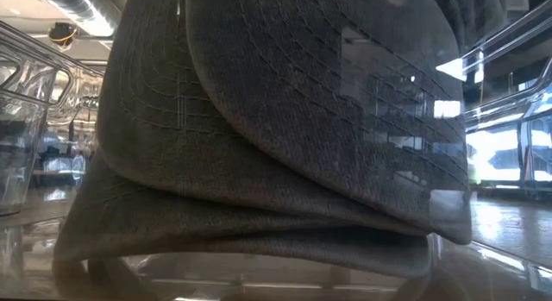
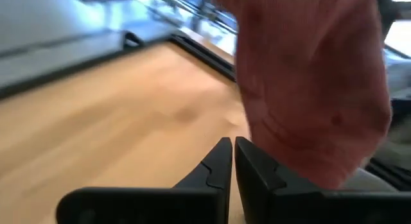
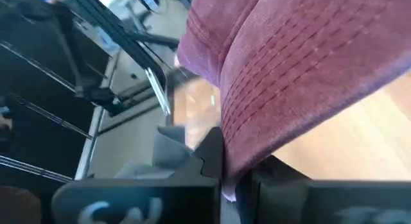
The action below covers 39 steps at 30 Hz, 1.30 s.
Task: Pick & Place hat
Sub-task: Put the red cap into the left transparent bin
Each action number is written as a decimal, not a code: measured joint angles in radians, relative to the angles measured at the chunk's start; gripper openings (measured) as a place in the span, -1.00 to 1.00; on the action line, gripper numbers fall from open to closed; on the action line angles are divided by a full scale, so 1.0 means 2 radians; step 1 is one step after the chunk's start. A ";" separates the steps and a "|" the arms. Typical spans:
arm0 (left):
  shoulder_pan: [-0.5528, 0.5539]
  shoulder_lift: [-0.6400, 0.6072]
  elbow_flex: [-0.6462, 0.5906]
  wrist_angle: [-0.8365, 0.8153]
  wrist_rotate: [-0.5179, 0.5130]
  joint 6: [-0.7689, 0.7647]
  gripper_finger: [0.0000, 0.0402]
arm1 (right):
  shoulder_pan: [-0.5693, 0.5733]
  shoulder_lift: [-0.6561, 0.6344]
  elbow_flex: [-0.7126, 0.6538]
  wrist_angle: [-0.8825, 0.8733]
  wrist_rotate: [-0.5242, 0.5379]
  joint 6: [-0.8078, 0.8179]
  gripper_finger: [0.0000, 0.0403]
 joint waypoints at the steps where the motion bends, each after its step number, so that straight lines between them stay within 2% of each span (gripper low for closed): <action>1: 0.008 0.001 -0.005 0.020 0.026 0.008 -0.91 | 0.000 0.000 0.000 0.013 -0.003 -0.006 -0.92; 6: 0.040 -0.004 -0.010 0.105 0.155 0.045 -0.79 | 0.001 -0.002 0.000 0.063 -0.019 -0.042 -0.92; 11: 0.053 -0.016 -0.010 0.184 0.234 0.090 -0.45 | 0.003 -0.002 0.000 0.092 -0.036 -0.080 -0.92; 16: 0.053 -0.032 -0.010 0.207 0.242 0.110 -0.12 | 0.010 -0.002 0.007 0.119 -0.036 -0.123 -0.92; 20: 0.053 -0.040 -0.010 0.206 0.242 0.110 -0.01 | 0.017 -0.002 0.031 0.122 -0.027 -0.162 -0.92; 30: 0.052 -0.036 -0.010 0.258 0.265 0.120 -0.01 | 0.021 0.009 0.051 0.121 -0.019 -0.185 -0.92; 39: 0.053 -0.037 -0.010 0.261 0.265 0.123 -0.03 | 0.020 0.031 0.051 0.145 -0.018 -0.195 -0.92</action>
